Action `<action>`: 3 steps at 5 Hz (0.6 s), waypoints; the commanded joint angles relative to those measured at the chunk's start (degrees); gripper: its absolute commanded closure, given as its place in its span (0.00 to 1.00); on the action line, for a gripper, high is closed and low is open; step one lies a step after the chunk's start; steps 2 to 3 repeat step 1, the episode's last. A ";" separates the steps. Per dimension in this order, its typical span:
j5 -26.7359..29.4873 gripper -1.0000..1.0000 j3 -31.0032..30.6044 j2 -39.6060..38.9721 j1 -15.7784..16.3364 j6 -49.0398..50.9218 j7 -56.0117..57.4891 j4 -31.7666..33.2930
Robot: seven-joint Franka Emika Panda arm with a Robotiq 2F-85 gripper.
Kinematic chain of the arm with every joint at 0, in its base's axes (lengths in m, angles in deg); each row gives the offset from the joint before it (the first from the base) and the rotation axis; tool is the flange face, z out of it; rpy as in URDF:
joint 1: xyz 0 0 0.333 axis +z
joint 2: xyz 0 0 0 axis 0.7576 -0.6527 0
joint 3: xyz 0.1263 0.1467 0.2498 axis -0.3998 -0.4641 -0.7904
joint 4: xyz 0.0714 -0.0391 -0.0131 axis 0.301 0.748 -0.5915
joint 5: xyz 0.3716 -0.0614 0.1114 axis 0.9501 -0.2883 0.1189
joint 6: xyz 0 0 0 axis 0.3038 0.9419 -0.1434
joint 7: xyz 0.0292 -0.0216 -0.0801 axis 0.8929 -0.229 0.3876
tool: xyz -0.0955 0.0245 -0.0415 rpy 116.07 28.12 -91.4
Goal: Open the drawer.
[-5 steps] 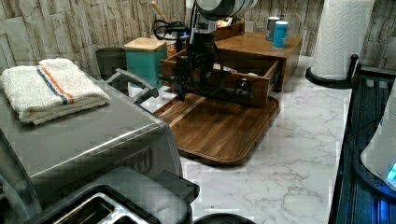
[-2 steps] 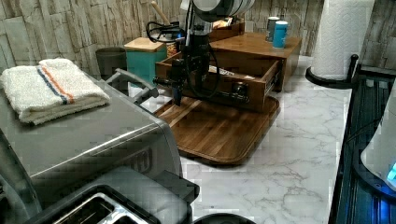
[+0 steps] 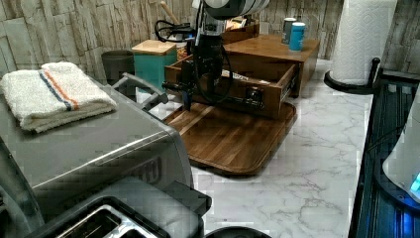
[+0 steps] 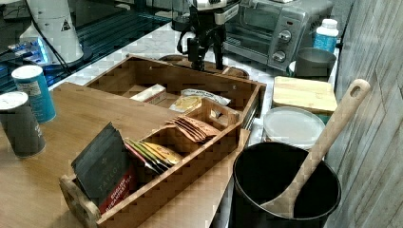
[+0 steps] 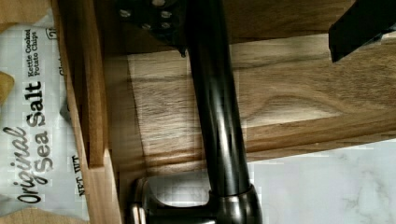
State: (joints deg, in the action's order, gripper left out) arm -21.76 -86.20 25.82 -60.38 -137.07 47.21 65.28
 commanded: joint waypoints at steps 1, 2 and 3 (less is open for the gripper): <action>2.47 0.00 -9.06 4.87 7.99 4.40 -2.38 0.03; 2.47 0.00 -9.06 4.87 7.99 4.40 -2.38 0.03; 2.47 0.00 -9.06 4.87 7.99 4.40 -2.38 0.03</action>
